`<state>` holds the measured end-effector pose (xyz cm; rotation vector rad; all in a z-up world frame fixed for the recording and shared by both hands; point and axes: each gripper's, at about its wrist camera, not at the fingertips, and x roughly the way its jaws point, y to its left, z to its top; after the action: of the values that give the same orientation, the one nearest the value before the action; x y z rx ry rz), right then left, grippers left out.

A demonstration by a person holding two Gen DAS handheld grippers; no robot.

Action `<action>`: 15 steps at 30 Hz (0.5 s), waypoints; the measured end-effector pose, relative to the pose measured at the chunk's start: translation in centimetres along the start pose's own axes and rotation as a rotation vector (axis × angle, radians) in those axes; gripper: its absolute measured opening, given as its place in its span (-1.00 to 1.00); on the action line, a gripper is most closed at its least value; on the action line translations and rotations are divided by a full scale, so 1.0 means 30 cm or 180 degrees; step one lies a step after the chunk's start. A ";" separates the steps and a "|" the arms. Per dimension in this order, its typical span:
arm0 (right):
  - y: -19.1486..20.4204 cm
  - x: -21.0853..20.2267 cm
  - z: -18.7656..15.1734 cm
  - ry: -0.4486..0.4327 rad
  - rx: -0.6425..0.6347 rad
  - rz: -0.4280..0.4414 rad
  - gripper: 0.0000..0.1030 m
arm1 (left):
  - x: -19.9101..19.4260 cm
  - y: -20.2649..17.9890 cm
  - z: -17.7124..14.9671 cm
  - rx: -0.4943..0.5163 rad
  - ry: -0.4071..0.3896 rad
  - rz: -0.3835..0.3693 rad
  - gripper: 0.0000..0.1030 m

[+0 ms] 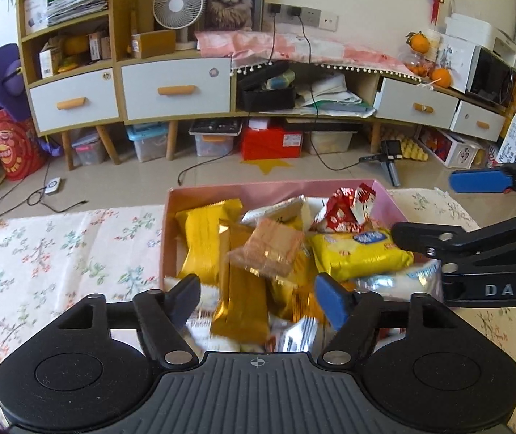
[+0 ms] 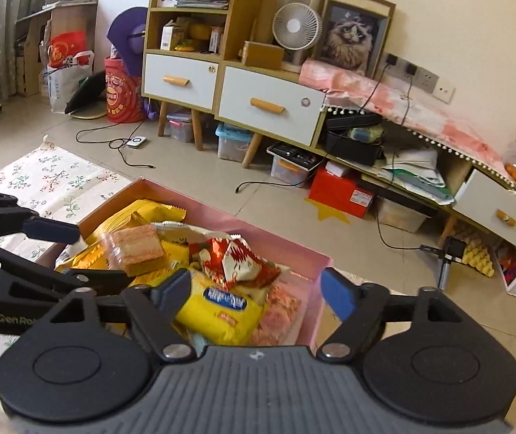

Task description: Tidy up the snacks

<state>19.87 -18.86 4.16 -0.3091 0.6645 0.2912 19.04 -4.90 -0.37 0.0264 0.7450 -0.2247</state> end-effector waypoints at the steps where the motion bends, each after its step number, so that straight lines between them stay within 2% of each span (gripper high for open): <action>1: 0.003 -0.017 -0.007 -0.0005 0.0011 -0.0015 0.57 | -0.011 0.001 -0.005 -0.0013 0.0013 0.0006 0.47; 3: 0.006 -0.033 -0.009 0.0003 0.0051 -0.0032 0.65 | -0.038 0.003 -0.017 -0.0032 0.0032 0.0021 0.49; 9: 0.032 -0.085 -0.025 0.0034 0.0126 -0.0023 0.72 | -0.120 0.009 -0.056 -0.0036 0.0080 0.0090 0.61; 15: 0.088 -0.141 -0.039 0.0067 0.0169 -0.0004 0.87 | -0.207 0.018 -0.099 -0.0145 0.0336 0.0368 0.64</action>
<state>15.09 -17.58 5.51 -0.2620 0.6917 0.2688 12.76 -2.86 1.60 0.0381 0.8507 -0.0964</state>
